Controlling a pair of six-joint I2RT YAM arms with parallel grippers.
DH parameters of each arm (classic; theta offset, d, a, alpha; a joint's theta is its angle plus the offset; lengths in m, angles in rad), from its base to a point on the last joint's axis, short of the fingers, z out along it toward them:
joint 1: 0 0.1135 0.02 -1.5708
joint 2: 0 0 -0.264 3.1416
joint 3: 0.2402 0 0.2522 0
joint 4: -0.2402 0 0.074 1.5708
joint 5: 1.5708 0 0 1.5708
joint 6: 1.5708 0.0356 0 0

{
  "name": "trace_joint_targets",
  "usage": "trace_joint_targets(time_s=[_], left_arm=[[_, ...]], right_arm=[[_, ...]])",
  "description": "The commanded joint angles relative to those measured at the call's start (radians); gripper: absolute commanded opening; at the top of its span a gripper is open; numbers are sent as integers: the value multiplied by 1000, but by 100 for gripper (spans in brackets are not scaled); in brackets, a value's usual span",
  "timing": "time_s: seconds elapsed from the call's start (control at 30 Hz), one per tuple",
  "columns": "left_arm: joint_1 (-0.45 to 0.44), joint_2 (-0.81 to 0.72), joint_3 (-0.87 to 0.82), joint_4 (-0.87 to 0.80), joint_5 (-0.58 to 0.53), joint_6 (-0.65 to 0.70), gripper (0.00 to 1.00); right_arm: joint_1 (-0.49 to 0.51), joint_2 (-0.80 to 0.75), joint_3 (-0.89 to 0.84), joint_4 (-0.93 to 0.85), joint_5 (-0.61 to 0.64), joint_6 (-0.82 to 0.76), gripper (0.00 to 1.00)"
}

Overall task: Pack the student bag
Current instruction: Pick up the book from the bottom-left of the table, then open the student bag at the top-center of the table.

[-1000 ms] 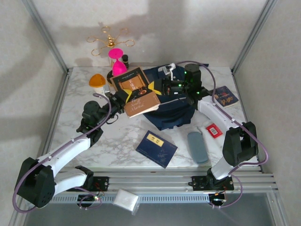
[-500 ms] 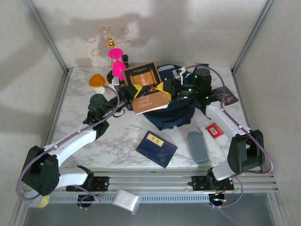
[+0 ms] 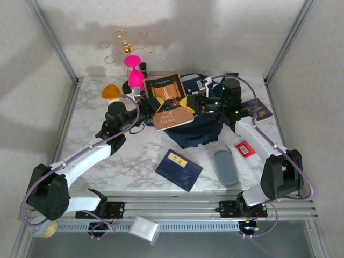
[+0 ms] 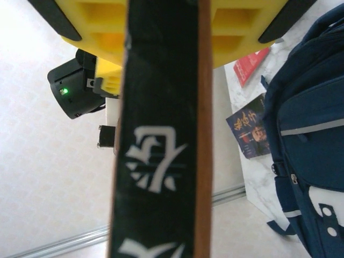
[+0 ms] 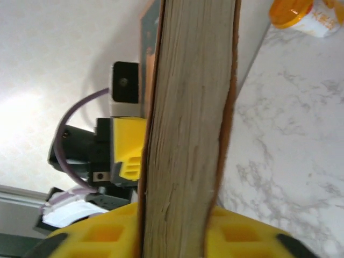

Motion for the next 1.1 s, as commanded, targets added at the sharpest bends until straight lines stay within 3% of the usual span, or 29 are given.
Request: trace_joint_targets(time_s=[0.0,0.07,0.1,0.17,0.23,0.37,0.57,0.67,0.77,1.07], left_arm=[[-9,12,43,-12,8,56,0],[-12,22,58,-37,13,87,0],[-14,26,72,-68,7,115,1],[-19,36,126,-195,-29,223,26],[-21,40,168,-300,-61,327,43],[-76,80,227,-494,-216,559,48],[-242,298,426,-718,-301,889,55],[-295,413,521,-774,-290,1020,58],[-332,536,630,-810,-242,1083,58],[-361,830,926,-957,-245,1183,59]], right_arm=[[0,9,34,-71,30,-83,13],[-21,1,56,-145,61,-130,0],[-35,-7,53,-156,73,-133,0],[-72,-34,30,-143,95,-116,0],[-117,-62,20,-177,137,-124,0],[-256,-130,-7,-319,317,-168,0],[-469,-207,-149,-285,405,-108,0],[-528,-224,-183,-275,428,-100,0],[-568,-230,-199,-276,439,-98,0],[-670,-267,-241,-287,464,-90,0]])
